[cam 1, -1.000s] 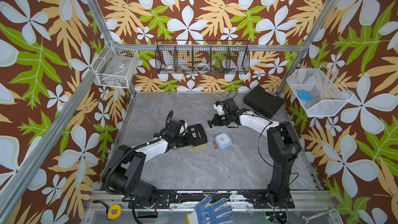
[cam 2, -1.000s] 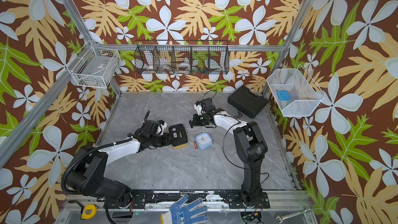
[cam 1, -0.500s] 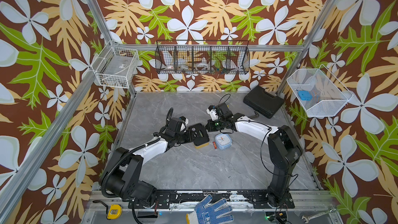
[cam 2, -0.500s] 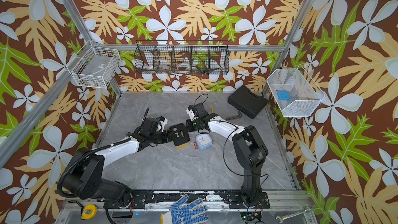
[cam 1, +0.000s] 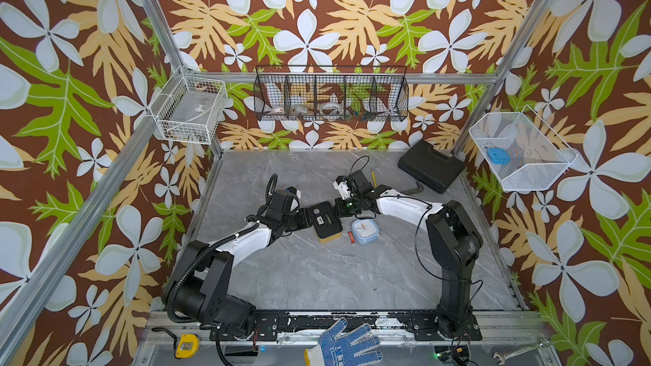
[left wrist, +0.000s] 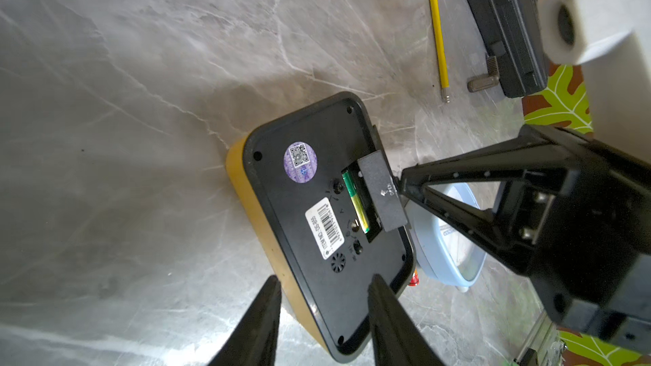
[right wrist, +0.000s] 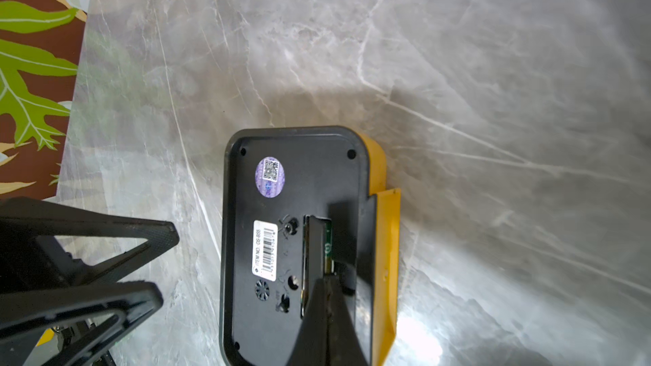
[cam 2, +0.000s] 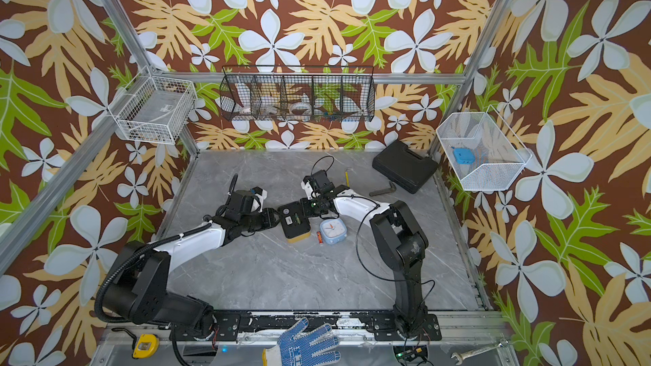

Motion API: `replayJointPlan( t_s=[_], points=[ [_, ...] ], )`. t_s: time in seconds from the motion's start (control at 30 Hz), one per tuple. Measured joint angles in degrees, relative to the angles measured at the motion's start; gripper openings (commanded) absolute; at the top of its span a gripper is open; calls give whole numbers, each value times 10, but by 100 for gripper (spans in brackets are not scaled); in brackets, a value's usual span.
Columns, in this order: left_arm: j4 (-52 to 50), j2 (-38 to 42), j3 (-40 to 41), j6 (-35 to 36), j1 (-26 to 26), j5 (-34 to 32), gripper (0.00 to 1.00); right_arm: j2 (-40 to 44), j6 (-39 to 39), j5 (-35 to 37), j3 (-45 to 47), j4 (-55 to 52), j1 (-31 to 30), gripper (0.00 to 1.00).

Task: Insert the battery into the alarm
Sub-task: Pick up the cover from the center of the board.

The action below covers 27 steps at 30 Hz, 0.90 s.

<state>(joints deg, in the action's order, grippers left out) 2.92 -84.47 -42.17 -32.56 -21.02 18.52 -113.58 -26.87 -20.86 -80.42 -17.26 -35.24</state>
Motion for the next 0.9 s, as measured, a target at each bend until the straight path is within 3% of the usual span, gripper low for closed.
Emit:
replayJointPlan(
  t_s=[0.9],
  points=[
    [35,-21,13,-16,0,15,43,-11,-14,2,2,-4,-7,0]
  ],
)
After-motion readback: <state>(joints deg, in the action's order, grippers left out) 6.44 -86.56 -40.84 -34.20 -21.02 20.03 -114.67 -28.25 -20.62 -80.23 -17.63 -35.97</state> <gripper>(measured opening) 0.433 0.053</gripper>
